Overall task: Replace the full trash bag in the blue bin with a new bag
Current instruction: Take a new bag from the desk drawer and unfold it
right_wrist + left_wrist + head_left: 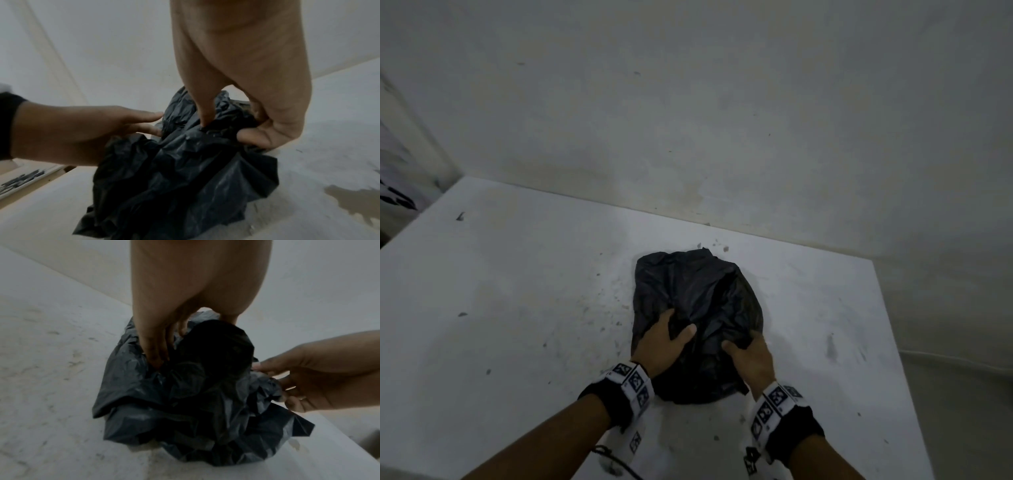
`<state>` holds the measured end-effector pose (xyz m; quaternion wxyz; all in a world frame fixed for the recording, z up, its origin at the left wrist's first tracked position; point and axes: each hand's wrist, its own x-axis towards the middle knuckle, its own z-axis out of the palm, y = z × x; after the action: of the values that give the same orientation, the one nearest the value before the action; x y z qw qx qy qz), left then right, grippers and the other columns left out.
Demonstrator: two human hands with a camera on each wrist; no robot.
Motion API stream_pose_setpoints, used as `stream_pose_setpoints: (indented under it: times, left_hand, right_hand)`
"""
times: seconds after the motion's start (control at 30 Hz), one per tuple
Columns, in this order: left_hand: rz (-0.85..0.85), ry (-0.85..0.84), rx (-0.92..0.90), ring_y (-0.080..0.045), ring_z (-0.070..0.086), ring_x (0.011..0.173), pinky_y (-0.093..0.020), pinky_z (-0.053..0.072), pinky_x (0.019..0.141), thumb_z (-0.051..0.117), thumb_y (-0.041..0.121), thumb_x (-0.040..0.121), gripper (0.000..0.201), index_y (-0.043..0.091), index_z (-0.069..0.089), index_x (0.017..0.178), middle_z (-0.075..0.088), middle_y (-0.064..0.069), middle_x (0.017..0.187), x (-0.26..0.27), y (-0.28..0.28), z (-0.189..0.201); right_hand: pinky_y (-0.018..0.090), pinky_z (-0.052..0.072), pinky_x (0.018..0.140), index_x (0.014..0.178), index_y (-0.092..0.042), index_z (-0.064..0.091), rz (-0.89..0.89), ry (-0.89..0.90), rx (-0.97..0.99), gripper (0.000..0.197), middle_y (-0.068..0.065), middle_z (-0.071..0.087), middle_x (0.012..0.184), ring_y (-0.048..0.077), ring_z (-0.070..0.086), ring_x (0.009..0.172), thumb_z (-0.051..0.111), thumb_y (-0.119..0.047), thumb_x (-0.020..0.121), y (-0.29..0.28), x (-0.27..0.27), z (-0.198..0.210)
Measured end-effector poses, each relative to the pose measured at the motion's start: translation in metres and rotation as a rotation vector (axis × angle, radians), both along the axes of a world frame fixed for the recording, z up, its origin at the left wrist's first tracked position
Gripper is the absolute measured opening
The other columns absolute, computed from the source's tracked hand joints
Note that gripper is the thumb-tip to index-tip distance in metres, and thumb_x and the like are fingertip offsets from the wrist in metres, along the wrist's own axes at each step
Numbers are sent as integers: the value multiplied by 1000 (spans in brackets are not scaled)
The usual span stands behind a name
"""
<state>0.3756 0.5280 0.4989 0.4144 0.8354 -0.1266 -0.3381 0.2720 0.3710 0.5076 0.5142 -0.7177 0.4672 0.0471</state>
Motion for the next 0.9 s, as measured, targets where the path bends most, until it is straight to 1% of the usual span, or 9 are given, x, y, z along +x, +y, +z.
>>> stream_pose_setpoints:
  times: [0.1,0.2,0.33,0.43,0.53,0.67,0.7,0.77,0.9]
  left_hand:
    - [73,177,-200,-19,40,135,-34,31,113,55,66,82,81,31,25,148,39,6,147,1,-4,11]
    - [119,353,-497,-8,55,117,-31,41,106,62,46,86,48,34,46,131,57,8,130,1,-15,26]
    - [125,447,-609,-16,65,108,-27,52,93,64,29,88,36,20,59,123,68,-1,118,9,-16,39]
    - [286,474,-576,-23,66,106,-38,49,99,74,40,76,53,14,64,120,69,-5,118,23,-2,31]
    - [425,422,-538,-25,63,109,-42,45,103,85,59,51,92,13,60,125,66,-3,122,39,19,19]
    - [568,200,-299,-30,58,114,-35,43,100,78,44,73,71,1,57,126,60,-12,128,59,59,3]
    - [595,143,-224,-32,58,114,-35,44,98,79,52,67,84,-1,55,128,58,-15,130,64,72,-4]
    - [665,107,-121,-35,55,117,-39,45,97,81,61,55,110,-2,41,136,52,-21,135,68,91,-13]
    - [807,-201,62,-41,43,122,-52,40,98,77,39,75,89,9,27,143,37,-23,139,56,93,-5]
  right_hand:
    - [29,50,90,122,-14,59,30,-126,-219,36,8,66,116,27,61,109,65,-23,88,11,9,14]
    - [21,53,78,97,-16,68,228,-402,-173,13,-3,69,91,14,66,92,61,-9,88,38,18,37]
    - [34,52,91,96,-16,67,316,-444,125,21,9,68,97,22,65,98,49,-6,92,53,23,47]
    - [19,51,88,112,-26,62,105,-510,-57,24,-2,68,105,7,64,97,50,-12,97,42,18,39]
    - [25,42,103,137,-35,47,250,-387,-149,41,-10,56,134,6,52,121,54,-34,97,24,8,25]
    - [34,21,119,153,-37,12,640,88,-135,86,-9,18,161,16,15,149,34,-78,82,5,-19,-10]
    - [37,20,119,153,-39,6,697,179,-180,95,-9,11,163,18,8,150,25,-86,74,4,-23,-15]
    - [42,20,119,153,-41,-1,730,240,-201,87,-8,5,163,22,3,151,26,-81,80,6,-22,-15]
    - [44,18,120,153,-40,-7,735,284,-185,86,-3,3,164,28,4,151,36,-73,87,11,-9,-3]
